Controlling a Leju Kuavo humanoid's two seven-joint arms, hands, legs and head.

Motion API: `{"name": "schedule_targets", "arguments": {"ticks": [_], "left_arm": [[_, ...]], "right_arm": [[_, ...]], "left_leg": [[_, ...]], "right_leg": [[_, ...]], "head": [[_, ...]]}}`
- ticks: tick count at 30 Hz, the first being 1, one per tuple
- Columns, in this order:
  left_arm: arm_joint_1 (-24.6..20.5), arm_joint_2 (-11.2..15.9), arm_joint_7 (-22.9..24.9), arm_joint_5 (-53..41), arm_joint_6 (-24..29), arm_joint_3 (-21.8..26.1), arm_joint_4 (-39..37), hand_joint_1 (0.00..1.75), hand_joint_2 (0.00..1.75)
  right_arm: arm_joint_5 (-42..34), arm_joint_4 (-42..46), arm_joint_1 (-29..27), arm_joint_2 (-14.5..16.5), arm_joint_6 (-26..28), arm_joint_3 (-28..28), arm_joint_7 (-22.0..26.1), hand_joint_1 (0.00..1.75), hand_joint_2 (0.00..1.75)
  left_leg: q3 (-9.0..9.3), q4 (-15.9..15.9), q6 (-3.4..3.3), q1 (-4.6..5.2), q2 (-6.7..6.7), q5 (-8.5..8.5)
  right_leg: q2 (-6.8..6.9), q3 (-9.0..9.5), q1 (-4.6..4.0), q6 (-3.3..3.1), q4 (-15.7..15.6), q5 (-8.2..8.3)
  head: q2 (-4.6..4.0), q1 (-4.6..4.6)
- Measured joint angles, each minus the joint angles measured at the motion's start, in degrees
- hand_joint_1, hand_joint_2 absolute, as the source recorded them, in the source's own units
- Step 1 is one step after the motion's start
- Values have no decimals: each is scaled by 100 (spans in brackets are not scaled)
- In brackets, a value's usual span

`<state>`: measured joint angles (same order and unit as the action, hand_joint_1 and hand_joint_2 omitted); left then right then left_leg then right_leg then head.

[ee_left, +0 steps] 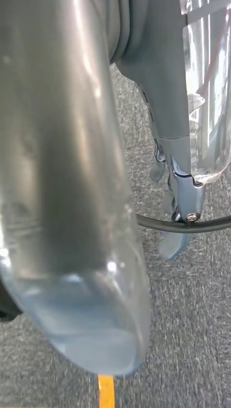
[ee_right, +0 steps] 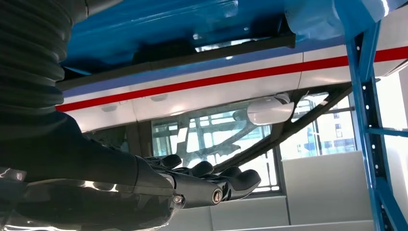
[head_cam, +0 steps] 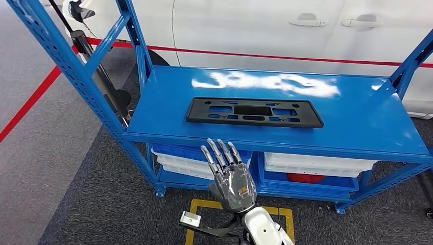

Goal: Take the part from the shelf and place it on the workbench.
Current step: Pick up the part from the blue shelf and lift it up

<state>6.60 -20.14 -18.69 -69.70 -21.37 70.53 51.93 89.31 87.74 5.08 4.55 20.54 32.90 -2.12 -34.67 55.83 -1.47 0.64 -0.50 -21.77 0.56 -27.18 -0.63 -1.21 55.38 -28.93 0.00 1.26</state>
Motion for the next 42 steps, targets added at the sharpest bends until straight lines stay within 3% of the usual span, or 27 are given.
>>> {"name": "schedule_targets", "arguments": {"ticks": [3, 4, 7, 8, 9, 10, 12, 13, 14, 16, 17, 18, 20, 22, 27, 31, 36, 38, 42], "left_arm": [[-32, -5, -28, 6, -26, 111, -22, 0, 0], [-39, -11, -36, 3, -24, 134, -31, 0, 0], [-55, -21, -44, -10, -5, 177, -58, 0, 0], [-57, -23, -37, -13, 8, 187, -69, 0, 0], [-57, -26, -25, -13, 21, 195, -81, 0, 0], [-57, -27, -11, -13, 35, 200, -93, 0, 0], [-57, -25, 16, -14, 64, 204, -111, 0, 0], [-66, -17, 28, -14, 79, 208, -116, 0, 0], [-73, -10, 39, -15, 88, 211, -118, 0, 0], [-84, 5, 71, -15, 98, 223, -121, 0, 0], [-81, 9, 90, -15, 102, 230, -122, 0, 0], [-80, 14, 111, -15, 110, 239, -122, 0, 0], [-82, 22, 147, -18, 138, 249, -122, 0, 0], [-83, 25, 176, -33, 163, 249, -122, 0, 0], [-85, 22, 203, -52, 169, 248, -123, 0, 0], [-86, 15, 213, -53, 159, 246, -137, 0, 0], [-84, 8, 241, -3, 157, 230, -149, 0, 0], [-77, 5, 250, 7, 135, 211, -150, 0, 0], [-70, 5, 205, -147, 52, 168, -150, 0, 0]], "right_arm": [[0, -61, -41, 16, 17, -37, -2, 0, 175], [0, -75, -49, 19, 22, -52, 0, 0, 175], [0, -115, -107, 23, 30, -101, 19, 0, 175], [0, -132, -146, 24, 32, -115, 27, 0, 175], [0, -148, -180, 24, 33, -126, 35, 0, 175], [0, -162, -204, 24, 33, -133, 42, 0, 175], [0, -184, -224, 24, 31, -141, 53, 0, 175], [1, -195, -230, 23, 31, -148, 56, 0, 175], [1, -207, -241, 25, 31, -156, 58, 0, 175], [2, -227, -277, 36, 32, -183, 68, 0, 175], [2, -234, -292, 44, 31, -197, 75, 0, 175], [2, -239, -300, 53, 31, -209, 85, 0, 175], [2, -257, -302, 65, 31, -227, 103, 0, 175], [2, -277, -303, 72, 32, -238, 111, 0, 175], [2, -290, -305, 72, 35, -245, 113, 0, 175], [2, -283, -309, 72, 40, -250, 111, 0, 175], [2, -222, -308, 69, 38, -249, -4, 0, 175], [2, -202, -247, 33, 39, -187, -304, 0, 175], [2, -180, 445, -323, -112, 415, -1678, 0, 175]], "left_leg": [[163, -230, -101, -33, 29, -48], [238, -293, -122, -56, 36, -49], [291, -332, -126, -115, 39, -47], [284, -313, -100, -140, 39, -49], [278, -281, -61, -176, 40, -55], [272, -230, -3, -224, 40, -67], [248, -66, 156, -332, 46, -141], [217, 46, 239, -369, 53, -186], [161, 149, 307, -385, 62, -231], [61, 299, 395, -385, 75, -311], [33, 319, 420, -384, 76, -369], [39, 316, 438, -383, 77, -422], [78, 243, 438, -369, 78, -446], [117, 159, 424, -352, 83, -357], [166, 122, 426, -348, 87, -314], [166, 142, 480, -354, 84, -347], [164, 186, 543, -353, 83, -385], [159, 201, 547, -352, 82, -391], [131, 237, 537, -346, 75, -392]], "right_leg": [[-2, -11, 19, 89, 187, 133], [-20, -65, 31, 131, 305, 62], [-58, -506, 110, 233, 1096, -543], [-58, -671, 154, 269, 1349, -670], [-57, -758, 202, 319, 1446, -673], [-55, -739, 254, 385, 1339, -544], [-73, -493, 353, 545, 722, -114], [-90, -411, 370, 570, 465, -37], [-94, -393, 371, 531, 351, -7], [-93, -503, 352, 342, 443, -85], [-84, -536, 364, 277, 503, -51], [-90, -555, 380, 252, 528, -47], [-95, -565, 407, 246, 532, -48], [-101, -570, 408, 235, 532, -55], [-104, -560, 363, 169, 532, -98], [-101, -539, 336, 145, 530, -122], [-99, -494, 329, 159, 512, -135], [-99, -476, 323, 169, 493, -129], [-104, -470, 318, 220, 465, -96]], "head": [[-1, 3], [-1, -5], [-1, -37], [-1, -39], [-1, -37], [-1, -37], [-2, -45], [-2, -79], [-1, -114], [-1, -128], [0, -105], [-1, -69], [-1, -21], [0, 28], [0, 53], [0, 54], [0, 51], [0, 50], [-1, 50]]}}
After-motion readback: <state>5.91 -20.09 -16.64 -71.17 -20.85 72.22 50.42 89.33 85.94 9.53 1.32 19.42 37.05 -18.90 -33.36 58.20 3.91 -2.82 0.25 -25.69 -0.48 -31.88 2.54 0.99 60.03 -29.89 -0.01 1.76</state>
